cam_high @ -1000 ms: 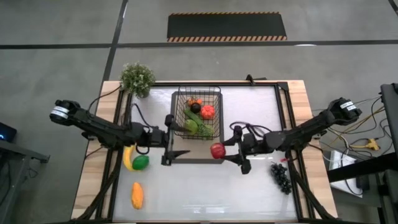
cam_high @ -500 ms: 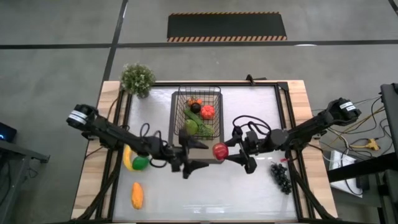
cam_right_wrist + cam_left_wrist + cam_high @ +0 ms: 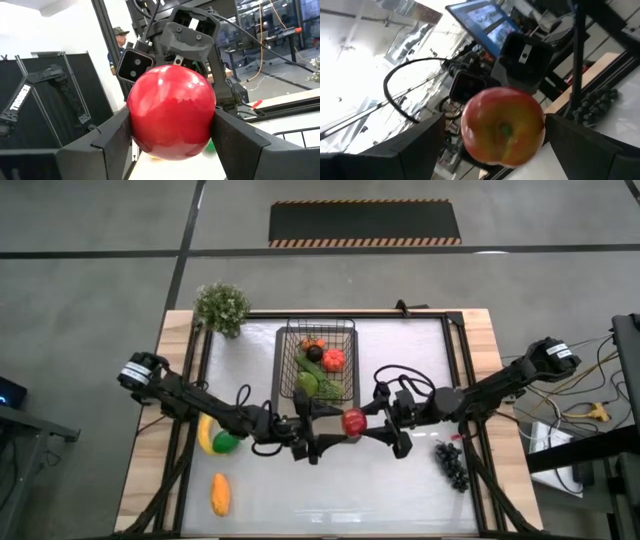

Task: Build produce basket
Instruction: Put the apple into the black wire basket

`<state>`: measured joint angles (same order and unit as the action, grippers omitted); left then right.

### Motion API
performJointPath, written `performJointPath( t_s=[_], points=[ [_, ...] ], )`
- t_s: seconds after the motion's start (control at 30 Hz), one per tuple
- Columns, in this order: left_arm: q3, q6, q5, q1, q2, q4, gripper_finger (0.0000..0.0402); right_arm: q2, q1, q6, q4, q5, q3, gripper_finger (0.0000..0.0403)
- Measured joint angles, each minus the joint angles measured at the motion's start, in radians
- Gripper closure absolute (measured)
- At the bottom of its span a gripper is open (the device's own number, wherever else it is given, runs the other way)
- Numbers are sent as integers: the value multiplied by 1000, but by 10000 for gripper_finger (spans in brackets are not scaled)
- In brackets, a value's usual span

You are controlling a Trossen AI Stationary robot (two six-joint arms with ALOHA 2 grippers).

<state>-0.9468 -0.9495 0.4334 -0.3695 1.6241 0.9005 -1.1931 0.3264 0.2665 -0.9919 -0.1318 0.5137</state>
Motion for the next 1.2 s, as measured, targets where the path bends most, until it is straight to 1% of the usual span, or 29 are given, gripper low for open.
performJointPath(
  t_s=[0.13,0.27,0.37,0.53,1.07,1.2],
  points=[
    [1,21,-56,5,0,-9,77,0,0,5,2,0,0,170],
    [-3,32,-63,14,5,-10,77,0,0,17,1,0,0,170],
    [-3,47,-94,22,15,-6,77,0,0,34,-1,-7,0,170],
    [-15,52,-95,33,38,14,77,0,0,59,2,-36,-1,170],
    [-22,54,-97,43,52,18,77,0,0,72,3,-44,-2,170],
    [-22,54,-91,43,52,20,93,0,0,63,3,-45,-2,170]
  ],
)
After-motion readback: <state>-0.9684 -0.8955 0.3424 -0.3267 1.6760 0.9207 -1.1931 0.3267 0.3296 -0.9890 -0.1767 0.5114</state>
